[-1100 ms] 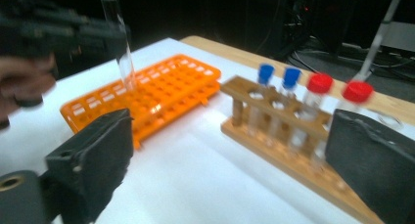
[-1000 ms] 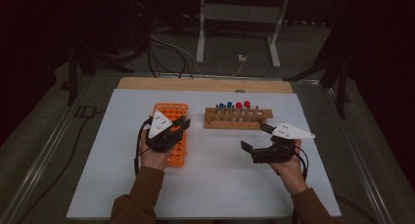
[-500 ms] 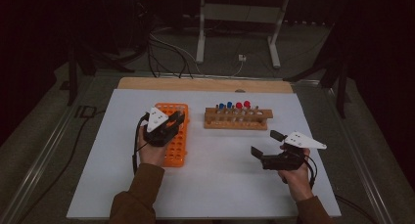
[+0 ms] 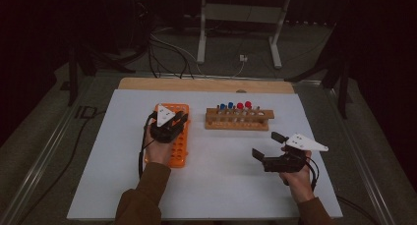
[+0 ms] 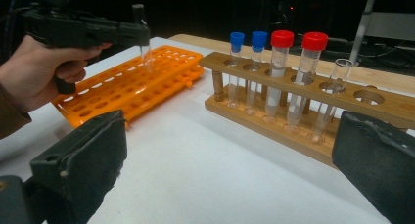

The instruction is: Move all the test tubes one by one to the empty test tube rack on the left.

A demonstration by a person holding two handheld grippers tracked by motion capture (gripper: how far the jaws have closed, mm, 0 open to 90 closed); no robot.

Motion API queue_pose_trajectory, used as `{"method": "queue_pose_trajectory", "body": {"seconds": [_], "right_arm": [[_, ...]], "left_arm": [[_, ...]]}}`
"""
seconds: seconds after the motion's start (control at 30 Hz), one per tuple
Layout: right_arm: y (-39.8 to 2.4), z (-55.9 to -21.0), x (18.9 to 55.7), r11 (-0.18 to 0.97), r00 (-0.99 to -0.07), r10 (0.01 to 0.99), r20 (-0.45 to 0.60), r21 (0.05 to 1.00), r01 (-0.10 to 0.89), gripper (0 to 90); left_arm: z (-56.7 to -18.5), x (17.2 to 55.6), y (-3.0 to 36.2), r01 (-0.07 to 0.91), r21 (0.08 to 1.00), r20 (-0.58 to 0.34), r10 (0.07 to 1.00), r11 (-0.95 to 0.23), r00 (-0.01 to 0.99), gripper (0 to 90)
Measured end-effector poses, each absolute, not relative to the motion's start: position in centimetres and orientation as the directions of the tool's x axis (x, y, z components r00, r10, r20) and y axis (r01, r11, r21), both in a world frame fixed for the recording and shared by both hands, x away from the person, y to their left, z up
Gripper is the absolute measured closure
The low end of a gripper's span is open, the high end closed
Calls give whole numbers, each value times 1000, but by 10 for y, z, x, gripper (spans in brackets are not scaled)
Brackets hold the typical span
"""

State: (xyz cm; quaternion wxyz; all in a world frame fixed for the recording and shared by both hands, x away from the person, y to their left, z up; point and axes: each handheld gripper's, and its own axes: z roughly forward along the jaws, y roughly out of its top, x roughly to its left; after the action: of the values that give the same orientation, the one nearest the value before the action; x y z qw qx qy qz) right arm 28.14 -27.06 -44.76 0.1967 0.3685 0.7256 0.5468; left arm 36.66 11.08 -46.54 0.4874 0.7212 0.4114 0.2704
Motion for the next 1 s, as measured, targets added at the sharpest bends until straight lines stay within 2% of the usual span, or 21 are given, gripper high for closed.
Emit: {"method": "queue_pose_trajectory", "body": {"seconds": [0.3,0.5,1.0], "right_arm": [[-271,-448,280,132,-654,748,112,941,312,3],[-271,-448,280,131,-655,747,112,942,310,3],[-270,-450,280,130,-656,746,117,940,316,3]], "left_arm": [[-475,372,106,419,869,23,868,-262,495,755],[-477,372,111,494,817,12,864,-298,503,771],[-479,375,104,562,743,44,865,-363,501,773]]}}
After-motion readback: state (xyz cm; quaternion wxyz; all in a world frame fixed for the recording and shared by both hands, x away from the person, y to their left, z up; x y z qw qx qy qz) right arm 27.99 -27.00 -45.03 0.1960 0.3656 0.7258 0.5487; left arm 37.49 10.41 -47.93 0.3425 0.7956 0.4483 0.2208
